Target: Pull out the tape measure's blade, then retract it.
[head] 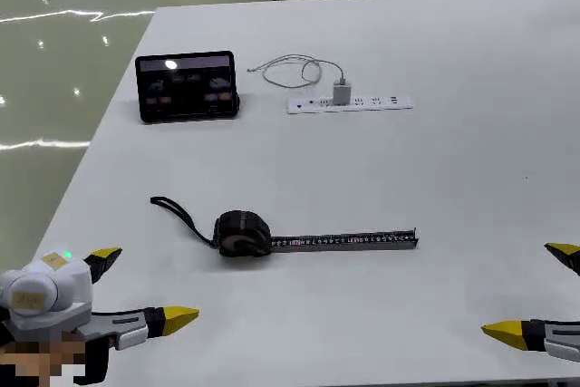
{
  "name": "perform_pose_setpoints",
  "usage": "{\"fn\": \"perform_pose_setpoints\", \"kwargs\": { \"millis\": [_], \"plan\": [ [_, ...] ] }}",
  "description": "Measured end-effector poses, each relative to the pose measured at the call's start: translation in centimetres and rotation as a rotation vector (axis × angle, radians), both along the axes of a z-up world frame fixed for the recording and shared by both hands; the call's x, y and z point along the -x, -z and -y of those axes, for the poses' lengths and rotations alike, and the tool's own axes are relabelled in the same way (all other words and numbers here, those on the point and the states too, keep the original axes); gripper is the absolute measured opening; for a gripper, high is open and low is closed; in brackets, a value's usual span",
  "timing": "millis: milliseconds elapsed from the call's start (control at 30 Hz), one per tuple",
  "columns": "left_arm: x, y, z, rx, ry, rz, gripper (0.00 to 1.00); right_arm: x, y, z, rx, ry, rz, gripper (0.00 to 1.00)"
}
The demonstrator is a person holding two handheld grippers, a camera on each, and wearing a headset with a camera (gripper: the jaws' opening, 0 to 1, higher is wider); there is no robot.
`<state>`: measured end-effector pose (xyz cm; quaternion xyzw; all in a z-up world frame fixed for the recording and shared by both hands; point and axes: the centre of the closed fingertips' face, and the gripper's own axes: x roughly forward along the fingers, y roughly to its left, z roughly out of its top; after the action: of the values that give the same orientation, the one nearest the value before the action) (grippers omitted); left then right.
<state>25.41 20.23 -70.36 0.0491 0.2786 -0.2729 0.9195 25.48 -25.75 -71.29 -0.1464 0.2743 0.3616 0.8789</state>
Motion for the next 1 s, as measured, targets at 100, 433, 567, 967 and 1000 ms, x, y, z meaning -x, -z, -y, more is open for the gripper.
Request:
{"fn": "perform_pose_setpoints", "kwargs": {
  "millis": [100,433,567,967,1000],
  "plan": [
    [-0.1,-0.1,0.0,-0.009,0.003,0.003,1.0,0.2,0.1,-0.1,0.006,-0.009,-0.007,1.0],
    [-0.4,-0.8,-0.3,-0.005,-0.023,0.016,1.0,-0.2,-0.2,0.0,0.005,-0.009,-0.005,1.0],
    [-0.3,-0.9,-0.3,-0.006,-0.027,0.016,1.0,-0.2,-0.1,0.2,0.014,-0.016,-0.006,1.0],
    [-2.3,-1.7,1.8,-0.004,-0.049,0.007,1.0,-1.7,-1.5,0.3,0.062,-0.061,0.01,1.0],
    [-2.5,-1.8,2.0,-0.004,-0.055,0.011,1.0,-1.9,-1.5,0.2,0.071,-0.069,0.011,1.0]
  ]
}}
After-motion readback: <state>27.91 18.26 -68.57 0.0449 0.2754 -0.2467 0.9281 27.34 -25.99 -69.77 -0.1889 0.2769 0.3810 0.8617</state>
